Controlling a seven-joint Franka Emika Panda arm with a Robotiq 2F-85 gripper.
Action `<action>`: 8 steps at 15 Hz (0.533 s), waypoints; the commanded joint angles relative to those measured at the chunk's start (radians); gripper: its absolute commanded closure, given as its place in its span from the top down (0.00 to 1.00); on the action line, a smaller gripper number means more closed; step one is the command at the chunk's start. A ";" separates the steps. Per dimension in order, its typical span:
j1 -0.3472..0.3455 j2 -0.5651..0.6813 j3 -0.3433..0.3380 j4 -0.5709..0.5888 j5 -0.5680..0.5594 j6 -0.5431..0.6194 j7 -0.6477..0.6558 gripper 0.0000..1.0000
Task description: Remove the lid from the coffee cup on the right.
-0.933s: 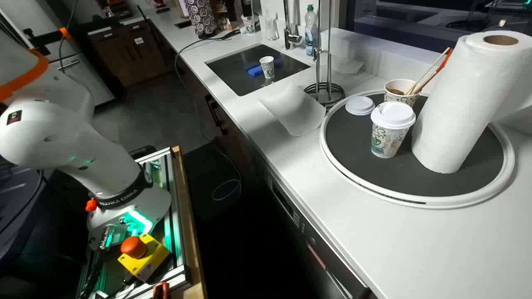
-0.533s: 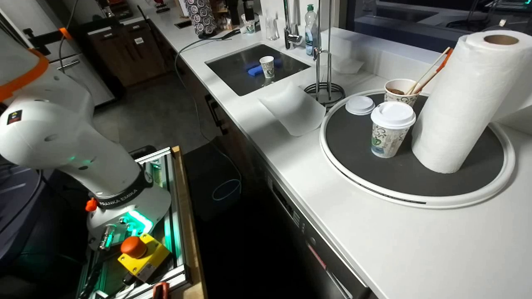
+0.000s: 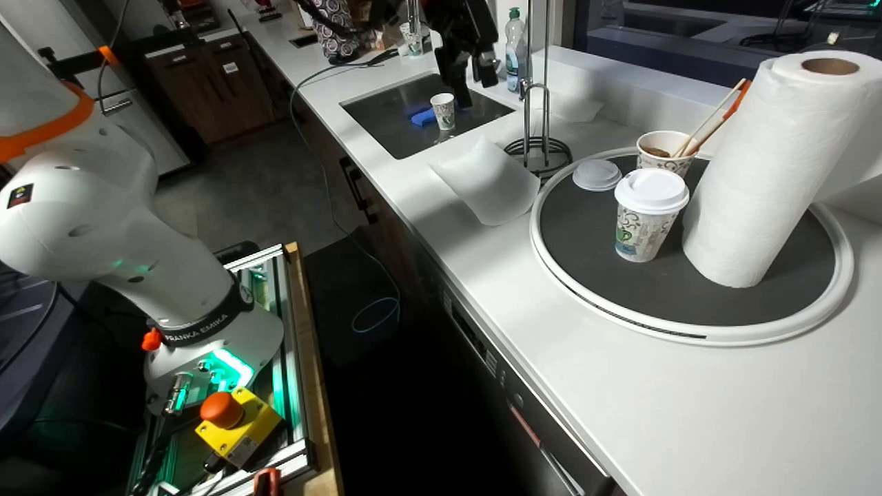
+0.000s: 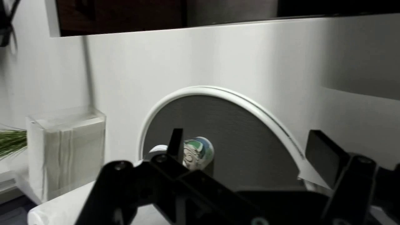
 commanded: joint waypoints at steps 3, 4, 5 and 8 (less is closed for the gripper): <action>0.002 0.058 -0.057 -0.008 -0.147 0.012 0.093 1.00; 0.002 0.064 -0.060 -0.006 -0.146 0.012 0.092 1.00; 0.004 0.063 -0.059 -0.003 -0.145 0.012 0.092 1.00; 0.013 0.055 -0.055 -0.008 -0.161 0.022 0.114 1.00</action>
